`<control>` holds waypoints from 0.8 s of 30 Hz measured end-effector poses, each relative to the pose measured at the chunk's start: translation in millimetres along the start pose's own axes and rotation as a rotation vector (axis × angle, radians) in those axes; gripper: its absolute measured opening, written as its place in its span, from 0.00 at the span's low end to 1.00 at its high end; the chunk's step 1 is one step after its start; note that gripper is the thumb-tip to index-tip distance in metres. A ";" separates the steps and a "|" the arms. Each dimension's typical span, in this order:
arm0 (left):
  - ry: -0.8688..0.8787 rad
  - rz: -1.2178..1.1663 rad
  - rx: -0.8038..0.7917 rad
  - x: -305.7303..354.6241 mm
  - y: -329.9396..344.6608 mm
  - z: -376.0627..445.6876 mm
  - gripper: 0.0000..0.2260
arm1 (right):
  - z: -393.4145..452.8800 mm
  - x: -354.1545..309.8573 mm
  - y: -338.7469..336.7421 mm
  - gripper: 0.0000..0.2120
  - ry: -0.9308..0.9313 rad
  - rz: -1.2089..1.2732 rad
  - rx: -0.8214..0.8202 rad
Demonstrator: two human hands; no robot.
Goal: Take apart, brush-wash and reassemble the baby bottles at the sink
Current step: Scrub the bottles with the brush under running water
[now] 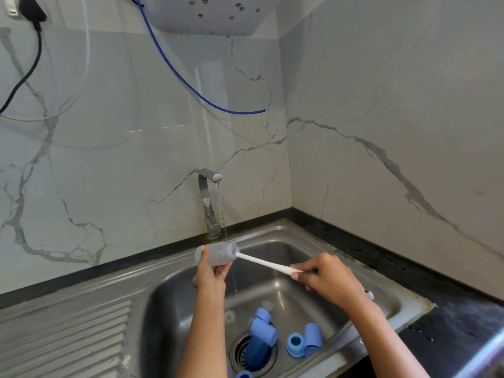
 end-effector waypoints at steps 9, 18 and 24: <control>-0.003 -0.133 0.051 -2.1 -11.2 6.3 0.27 | 4.5 18.0 6.3 0.15 0.125 0.106 -0.077; 0.033 -0.170 0.065 11.7 -27.8 16.3 0.27 | 8.1 22.4 8.6 0.09 0.126 0.076 -0.045; 0.075 0.115 -0.060 4.9 -6.5 4.1 0.20 | 6.6 3.2 21.5 0.18 0.015 -0.048 -0.013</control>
Point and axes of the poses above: each hand's wrist, its own z-axis towards the middle knuckle, its own y-axis out of the palm, x = y × z, the point moved 8 cm from there along z, towards the middle knuckle, and after that the axes turned 9 degrees about y, right-handed, at the moved point
